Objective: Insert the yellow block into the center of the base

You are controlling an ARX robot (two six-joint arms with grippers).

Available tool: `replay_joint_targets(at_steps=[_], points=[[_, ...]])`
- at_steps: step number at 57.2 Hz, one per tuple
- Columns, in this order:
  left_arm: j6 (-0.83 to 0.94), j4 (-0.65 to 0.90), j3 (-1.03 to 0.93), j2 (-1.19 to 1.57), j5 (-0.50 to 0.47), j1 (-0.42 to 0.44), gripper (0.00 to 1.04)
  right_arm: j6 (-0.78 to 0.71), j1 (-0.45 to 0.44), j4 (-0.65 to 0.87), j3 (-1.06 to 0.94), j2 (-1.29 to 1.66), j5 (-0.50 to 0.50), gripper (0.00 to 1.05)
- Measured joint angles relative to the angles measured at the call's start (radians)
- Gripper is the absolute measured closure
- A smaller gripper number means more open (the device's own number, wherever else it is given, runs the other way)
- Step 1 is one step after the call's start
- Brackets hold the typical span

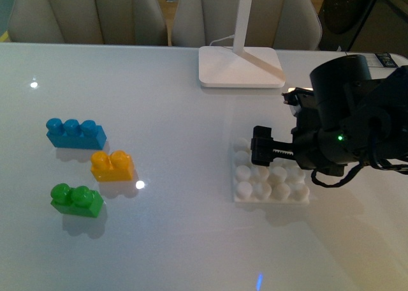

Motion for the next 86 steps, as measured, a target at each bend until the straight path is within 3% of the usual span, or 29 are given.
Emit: replay_joint_targets(at_steps=[61,86], points=[[0.000,0.000,0.000,0.000,0.000,0.000,0.07,0.211,0.218,-0.120,0.183,0.063,0.035,0.09],[0.000,0.000,0.000,0.000,0.000,0.000,0.07,0.273,0.244,-0.111,0.187,0.069,0.058,0.09]])
